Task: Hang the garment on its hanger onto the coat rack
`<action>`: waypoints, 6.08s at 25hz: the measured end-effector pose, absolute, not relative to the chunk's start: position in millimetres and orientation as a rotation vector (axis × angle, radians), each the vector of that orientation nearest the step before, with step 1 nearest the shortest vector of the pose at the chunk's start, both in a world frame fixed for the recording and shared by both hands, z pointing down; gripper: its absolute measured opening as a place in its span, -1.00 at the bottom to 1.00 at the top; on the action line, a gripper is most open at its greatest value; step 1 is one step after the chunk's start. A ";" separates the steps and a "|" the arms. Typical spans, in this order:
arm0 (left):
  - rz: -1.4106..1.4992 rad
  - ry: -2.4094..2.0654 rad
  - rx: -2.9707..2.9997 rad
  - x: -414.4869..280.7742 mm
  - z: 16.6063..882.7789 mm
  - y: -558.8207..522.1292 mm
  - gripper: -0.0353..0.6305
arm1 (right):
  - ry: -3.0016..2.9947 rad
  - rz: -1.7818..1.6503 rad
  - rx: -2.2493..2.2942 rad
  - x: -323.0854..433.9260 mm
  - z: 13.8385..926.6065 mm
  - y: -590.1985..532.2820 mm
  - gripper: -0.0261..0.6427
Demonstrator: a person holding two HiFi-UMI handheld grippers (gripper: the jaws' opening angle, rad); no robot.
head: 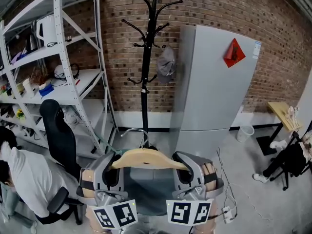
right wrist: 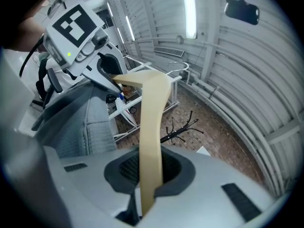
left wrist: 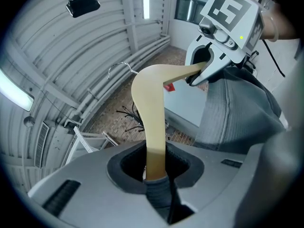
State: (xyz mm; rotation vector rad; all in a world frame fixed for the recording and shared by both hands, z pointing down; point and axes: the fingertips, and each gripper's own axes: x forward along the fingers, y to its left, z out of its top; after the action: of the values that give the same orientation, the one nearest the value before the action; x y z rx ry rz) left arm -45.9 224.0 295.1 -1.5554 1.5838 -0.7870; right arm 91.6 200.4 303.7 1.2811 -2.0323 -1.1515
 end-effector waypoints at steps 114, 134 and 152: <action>-0.760 1.490 -1.623 -165.4 300.0 -432.1 -0.65 | -1.990 -0.939 1.302 -37.2 318.5 -435.1 -0.78; -0.574 1.407 -1.800 -149.7 301.7 -423.2 -0.60 | -2.044 -0.871 1.309 -32.1 327.6 -428.6 -0.77; -0.545 1.432 -1.775 -152.3 292.6 -372.9 -0.42 | -2.148 -0.923 1.272 -37.4 311.4 -379.4 -0.54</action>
State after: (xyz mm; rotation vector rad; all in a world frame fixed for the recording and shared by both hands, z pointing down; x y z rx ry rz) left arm -152.3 -372.9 292.6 -1.7752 1.4322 -0.5451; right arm -37.4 -379.4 311.4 1.2723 -2.1480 -0.9229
